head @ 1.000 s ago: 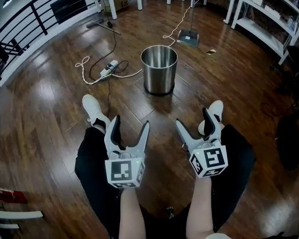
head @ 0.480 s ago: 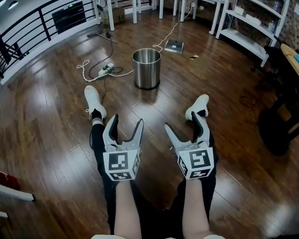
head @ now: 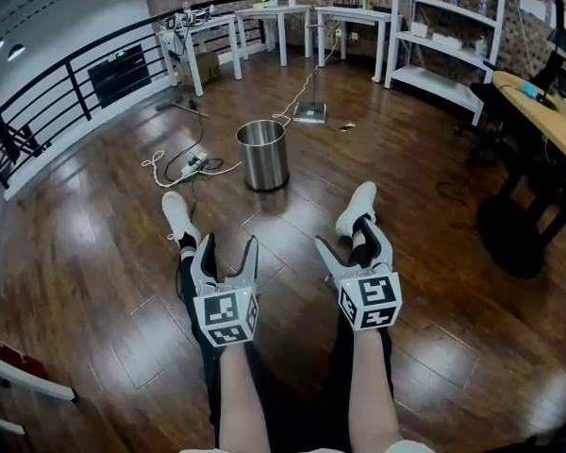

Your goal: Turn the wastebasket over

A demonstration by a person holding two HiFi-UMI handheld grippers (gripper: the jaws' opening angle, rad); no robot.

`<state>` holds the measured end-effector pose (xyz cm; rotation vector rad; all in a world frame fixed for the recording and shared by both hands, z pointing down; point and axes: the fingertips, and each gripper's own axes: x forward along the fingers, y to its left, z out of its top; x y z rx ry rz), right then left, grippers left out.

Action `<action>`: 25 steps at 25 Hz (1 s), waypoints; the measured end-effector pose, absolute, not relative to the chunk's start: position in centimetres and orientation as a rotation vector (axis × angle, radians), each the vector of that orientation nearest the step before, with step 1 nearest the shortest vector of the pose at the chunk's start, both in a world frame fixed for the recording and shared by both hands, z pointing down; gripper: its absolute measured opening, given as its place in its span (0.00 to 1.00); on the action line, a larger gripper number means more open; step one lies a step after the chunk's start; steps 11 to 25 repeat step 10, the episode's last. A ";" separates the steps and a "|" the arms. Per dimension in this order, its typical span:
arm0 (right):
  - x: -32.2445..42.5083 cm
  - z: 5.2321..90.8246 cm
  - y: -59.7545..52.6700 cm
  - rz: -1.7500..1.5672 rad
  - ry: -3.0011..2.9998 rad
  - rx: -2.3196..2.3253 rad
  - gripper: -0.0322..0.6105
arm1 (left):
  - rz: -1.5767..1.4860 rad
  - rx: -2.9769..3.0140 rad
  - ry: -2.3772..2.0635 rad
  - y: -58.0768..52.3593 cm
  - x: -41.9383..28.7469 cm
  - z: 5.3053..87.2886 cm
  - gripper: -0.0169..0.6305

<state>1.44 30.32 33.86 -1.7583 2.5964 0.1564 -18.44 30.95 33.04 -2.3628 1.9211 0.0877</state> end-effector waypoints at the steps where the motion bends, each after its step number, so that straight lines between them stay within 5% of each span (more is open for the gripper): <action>1: 1.2 33.7 30.4 0.161 2.595 -1.754 0.65 | 0.087 -2.356 1.922 31.1 -18.7 32.9 0.56; 25: -1.8 34.3 30.9 0.199 2.668 -1.683 0.65 | 0.079 -2.341 1.932 31.5 -19.9 33.4 0.54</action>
